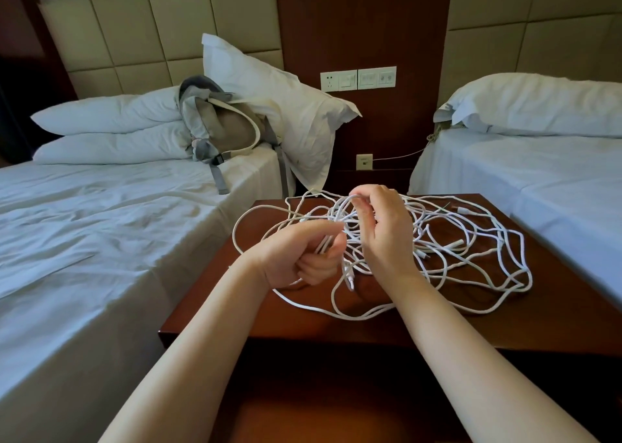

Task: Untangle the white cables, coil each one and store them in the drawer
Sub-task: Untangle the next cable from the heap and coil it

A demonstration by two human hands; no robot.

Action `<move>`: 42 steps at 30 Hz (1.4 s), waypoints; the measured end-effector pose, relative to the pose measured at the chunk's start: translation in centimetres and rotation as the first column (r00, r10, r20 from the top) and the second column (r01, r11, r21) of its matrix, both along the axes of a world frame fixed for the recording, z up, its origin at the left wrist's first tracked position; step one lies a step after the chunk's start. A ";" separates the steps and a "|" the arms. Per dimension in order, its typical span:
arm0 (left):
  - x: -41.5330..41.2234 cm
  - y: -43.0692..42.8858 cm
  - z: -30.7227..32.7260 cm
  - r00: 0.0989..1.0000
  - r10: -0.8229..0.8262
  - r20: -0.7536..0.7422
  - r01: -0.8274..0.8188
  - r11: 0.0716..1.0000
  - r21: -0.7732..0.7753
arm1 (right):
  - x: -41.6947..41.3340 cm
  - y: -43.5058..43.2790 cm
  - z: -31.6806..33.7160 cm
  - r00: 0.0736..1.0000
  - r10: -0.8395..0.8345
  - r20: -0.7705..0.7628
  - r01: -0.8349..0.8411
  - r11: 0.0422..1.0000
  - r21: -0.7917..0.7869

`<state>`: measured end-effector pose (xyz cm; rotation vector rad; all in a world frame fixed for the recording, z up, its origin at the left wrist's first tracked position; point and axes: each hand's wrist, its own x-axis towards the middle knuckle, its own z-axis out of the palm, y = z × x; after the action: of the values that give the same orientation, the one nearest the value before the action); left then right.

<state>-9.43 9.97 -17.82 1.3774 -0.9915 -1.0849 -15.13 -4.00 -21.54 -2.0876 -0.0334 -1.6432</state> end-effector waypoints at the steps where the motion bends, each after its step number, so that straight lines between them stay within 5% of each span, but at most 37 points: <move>1: -0.1 0.1 0.1 0.999 -0.036 -0.033 0.035 0.999 -0.018 | -0.1 0.0 0.0 0.997 0.071 -0.039 -0.069 0.997 0.046; 7: 0.3 0.8 0.8 0.942 -0.266 -0.204 0.207 0.940 -0.270 | -0.1 0.8 0.2 0.912 0.328 -0.246 -0.290 0.940 0.180; 12: 0.5 0.6 1.5 0.904 -0.270 -0.331 0.061 0.849 -0.525 | -0.3 1.7 0.0 0.732 0.440 -0.520 -0.361 0.898 0.250; 15: 0.7 0.6 2.0 0.895 -0.041 -0.445 -0.252 0.776 -0.578 | 0.2 1.8 -0.6 0.657 0.379 -0.652 -0.316 0.923 0.218; 19: 1.9 1.0 2.3 0.767 0.258 -0.587 -0.615 0.557 -0.558 | 0.5 2.1 -0.8 0.589 0.270 -0.761 -0.264 0.955 0.134; 26: 5.0 2.8 1.3 0.547 0.557 -0.625 -0.825 0.231 -0.516 | -0.1 1.4 -0.6 0.570 0.100 -0.815 -0.180 0.984 -0.005; 29: 5.4 2.9 0.3 0.459 0.741 -0.490 -0.846 0.196 -0.496 | -0.1 1.3 -0.6 0.620 0.062 -0.782 -0.176 0.983 -0.061; 34: 4.9 1.9 -1.5 0.245 0.970 0.007 -0.818 0.211 -0.536 | 0.1 1.1 -0.9 0.827 0.006 -0.562 -0.122 0.978 -0.169; 42: 3.0 0.4 -2.1 0.170 0.801 0.574 -0.688 0.514 -0.512 | 0.2 0.7 -0.8 0.979 -0.016 -0.204 -0.033 0.971 -0.237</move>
<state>-6.40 10.39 -19.87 1.9379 -0.7019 0.4477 -14.96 -3.27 -22.31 -2.4258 -0.1810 -1.4710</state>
